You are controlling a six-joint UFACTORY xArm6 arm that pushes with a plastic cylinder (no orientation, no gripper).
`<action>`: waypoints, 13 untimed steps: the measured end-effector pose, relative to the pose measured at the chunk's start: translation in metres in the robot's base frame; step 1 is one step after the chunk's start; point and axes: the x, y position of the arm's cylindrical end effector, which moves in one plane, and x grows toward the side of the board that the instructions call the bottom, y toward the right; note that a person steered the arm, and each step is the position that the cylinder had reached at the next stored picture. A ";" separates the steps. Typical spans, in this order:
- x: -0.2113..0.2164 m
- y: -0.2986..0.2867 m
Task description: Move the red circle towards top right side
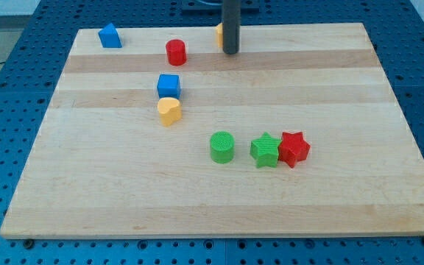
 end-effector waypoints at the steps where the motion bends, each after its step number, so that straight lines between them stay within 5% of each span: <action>1: -0.019 0.023; 3: -0.043 -0.003; 5: -0.004 0.051; 8: 0.035 -0.034; 10: 0.049 -0.194; 11: 0.002 -0.165; 12: -0.005 -0.068; 13: 0.019 -0.077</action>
